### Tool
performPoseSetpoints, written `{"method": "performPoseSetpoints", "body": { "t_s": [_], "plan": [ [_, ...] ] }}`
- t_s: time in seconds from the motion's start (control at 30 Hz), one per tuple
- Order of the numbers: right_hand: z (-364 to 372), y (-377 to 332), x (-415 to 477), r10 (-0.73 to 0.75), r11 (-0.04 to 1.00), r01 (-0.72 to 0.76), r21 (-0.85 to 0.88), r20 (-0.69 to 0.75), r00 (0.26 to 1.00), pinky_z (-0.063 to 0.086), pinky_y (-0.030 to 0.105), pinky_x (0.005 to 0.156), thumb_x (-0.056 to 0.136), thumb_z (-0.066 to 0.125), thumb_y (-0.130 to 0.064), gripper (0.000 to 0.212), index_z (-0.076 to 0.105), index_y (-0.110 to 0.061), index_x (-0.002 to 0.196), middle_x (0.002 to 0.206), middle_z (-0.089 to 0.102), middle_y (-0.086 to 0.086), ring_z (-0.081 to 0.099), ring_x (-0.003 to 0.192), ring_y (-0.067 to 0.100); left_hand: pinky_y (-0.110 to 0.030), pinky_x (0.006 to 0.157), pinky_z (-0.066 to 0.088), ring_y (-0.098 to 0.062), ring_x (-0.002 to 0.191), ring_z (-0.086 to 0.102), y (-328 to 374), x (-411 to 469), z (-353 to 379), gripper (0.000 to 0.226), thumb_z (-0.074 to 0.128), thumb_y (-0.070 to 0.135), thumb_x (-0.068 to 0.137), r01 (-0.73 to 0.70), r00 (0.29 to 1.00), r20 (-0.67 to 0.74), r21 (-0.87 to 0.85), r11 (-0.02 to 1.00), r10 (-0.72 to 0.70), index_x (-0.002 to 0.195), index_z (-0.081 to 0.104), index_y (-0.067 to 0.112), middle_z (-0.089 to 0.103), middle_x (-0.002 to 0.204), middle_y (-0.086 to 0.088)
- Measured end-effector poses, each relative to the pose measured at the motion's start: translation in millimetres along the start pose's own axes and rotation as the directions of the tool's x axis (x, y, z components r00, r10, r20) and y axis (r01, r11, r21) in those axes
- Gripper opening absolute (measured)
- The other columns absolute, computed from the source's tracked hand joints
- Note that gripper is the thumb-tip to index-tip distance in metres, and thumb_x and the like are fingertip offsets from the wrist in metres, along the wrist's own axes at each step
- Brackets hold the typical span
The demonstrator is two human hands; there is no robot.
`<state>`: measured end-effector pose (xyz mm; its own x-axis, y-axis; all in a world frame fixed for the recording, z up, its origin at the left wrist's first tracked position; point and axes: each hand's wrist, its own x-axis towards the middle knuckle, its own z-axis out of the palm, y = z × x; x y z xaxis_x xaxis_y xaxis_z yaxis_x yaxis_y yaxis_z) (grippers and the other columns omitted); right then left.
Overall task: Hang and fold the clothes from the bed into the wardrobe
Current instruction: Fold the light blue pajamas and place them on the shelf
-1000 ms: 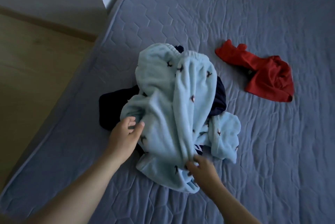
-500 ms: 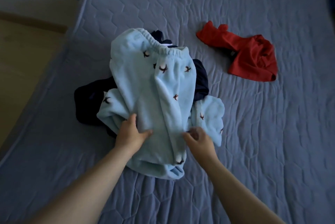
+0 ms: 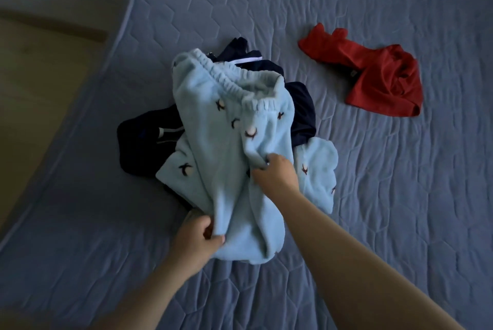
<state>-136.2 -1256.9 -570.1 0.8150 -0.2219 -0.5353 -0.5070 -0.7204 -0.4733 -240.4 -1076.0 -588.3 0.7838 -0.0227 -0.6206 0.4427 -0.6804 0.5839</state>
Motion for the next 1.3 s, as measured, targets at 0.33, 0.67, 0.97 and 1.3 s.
{"method": "performPoseSetpoints", "body": {
  "t_s": [0.33, 0.67, 0.97, 1.3],
  "plan": [
    [-5.1, 128.2, -70.6, 0.131, 0.981, -0.087, -0.173, 0.264, 0.955, 0.044, 0.033, 0.061, 0.081, 0.056, -0.017, 0.017, 0.044, -0.019, 0.069, 0.073, 0.054, 0.000, 0.053, 0.069, 0.019, -0.029, 0.061, 0.041, -0.015, 0.067, 0.051, 51.6, 17.8, -22.6, 0.034, 0.077, 0.036, 0.074, -0.236, 0.900, -0.328, 0.183, 0.954, 0.286, 0.075, 0.054, 0.011, 0.055, 0.076, 0.000],
    [-35.2, 72.0, -37.0, -0.442, 0.888, 0.427, -0.170, -0.062, 0.895, 0.046, 0.035, 0.096, 0.081, 0.068, -0.034, 0.081, 0.022, -0.037, 0.147, 0.157, 0.009, 0.001, 0.027, 0.138, 0.024, -0.033, 0.109, 0.026, -0.024, 0.134, 0.027, 131.1, 111.2, -34.5, 0.066, 0.067, 0.021, 0.083, -0.481, 0.820, 0.028, 0.575, 0.662, 0.572, 0.142, 0.039, 0.021, 0.042, 0.145, 0.005],
    [-81.9, 88.9, 6.1, -0.008, 0.856, 0.039, -0.515, 0.062, 0.998, 0.040, 0.031, 0.064, 0.096, 0.041, -0.040, 0.030, 0.056, -0.016, 0.085, 0.088, 0.059, 0.006, 0.058, 0.083, 0.024, -0.053, 0.114, 0.007, -0.023, 0.134, 0.022, 147.8, 134.0, -37.4, 0.036, 0.057, 0.045, 0.087, -0.436, 0.880, 0.288, 0.807, 0.399, 0.379, 0.120, 0.052, 0.030, 0.046, 0.131, 0.005],
    [-130.4, 139.4, -8.0, 0.002, 0.859, -0.120, -0.498, -0.232, 0.973, 0.033, 0.028, 0.056, 0.093, 0.049, -0.039, 0.032, 0.065, -0.012, 0.088, 0.081, 0.060, 0.002, 0.050, 0.069, 0.019, -0.043, 0.098, 0.026, -0.025, 0.116, 0.050, 181.9, 144.6, -27.0, 0.057, 0.046, 0.036, 0.095, -0.100, 0.964, 0.005, 0.934, 0.343, 0.268, 0.145, 0.019, 0.032, 0.056, 0.126, -0.003]
  ]
}}
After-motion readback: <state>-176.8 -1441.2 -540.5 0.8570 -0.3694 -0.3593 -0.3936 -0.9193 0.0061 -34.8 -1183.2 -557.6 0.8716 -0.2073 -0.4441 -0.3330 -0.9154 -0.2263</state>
